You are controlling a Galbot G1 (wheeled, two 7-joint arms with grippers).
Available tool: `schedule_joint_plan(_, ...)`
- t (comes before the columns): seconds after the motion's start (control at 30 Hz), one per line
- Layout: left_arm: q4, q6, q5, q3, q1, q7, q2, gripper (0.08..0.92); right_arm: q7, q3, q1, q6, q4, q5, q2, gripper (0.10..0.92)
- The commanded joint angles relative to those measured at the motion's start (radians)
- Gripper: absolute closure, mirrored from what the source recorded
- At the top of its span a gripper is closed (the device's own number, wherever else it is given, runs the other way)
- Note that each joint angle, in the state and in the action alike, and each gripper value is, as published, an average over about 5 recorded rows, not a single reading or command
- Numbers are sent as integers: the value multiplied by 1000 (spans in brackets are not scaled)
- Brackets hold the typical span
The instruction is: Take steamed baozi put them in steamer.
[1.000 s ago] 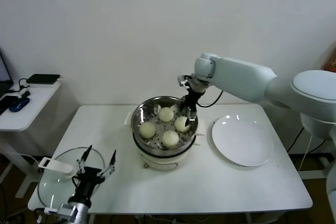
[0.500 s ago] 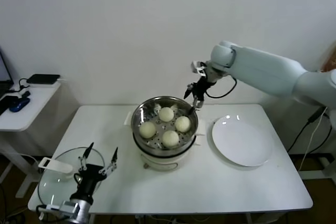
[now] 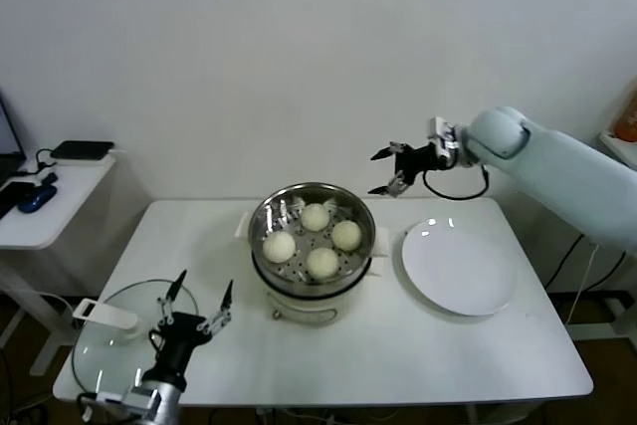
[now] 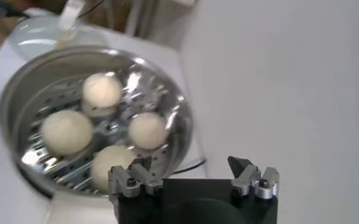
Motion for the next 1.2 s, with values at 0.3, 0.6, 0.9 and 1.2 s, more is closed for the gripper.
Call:
schedule_joint_plan(0.3, -24, 12, 42, 36, 4, -19, -26, 177, 512, 1203, -1158, 170, 389, -154, -64, 203)
schedule_joint_plan(0.6, -13, 7, 38, 26, 9, -31, -24, 177, 699, 1404, -1476, 243, 531, -187, 198, 203)
schedule_joint_plan(0.9, -3, 13, 6, 3, 0, -43, -10, 177, 715, 1460, -1714, 313, 652, -266, 445, 203)
schedule_joint_plan(1.2, 6, 19, 2, -2, -9, -44, -7, 177, 672, 1485, -1834, 373, 683, -278, 544, 203)
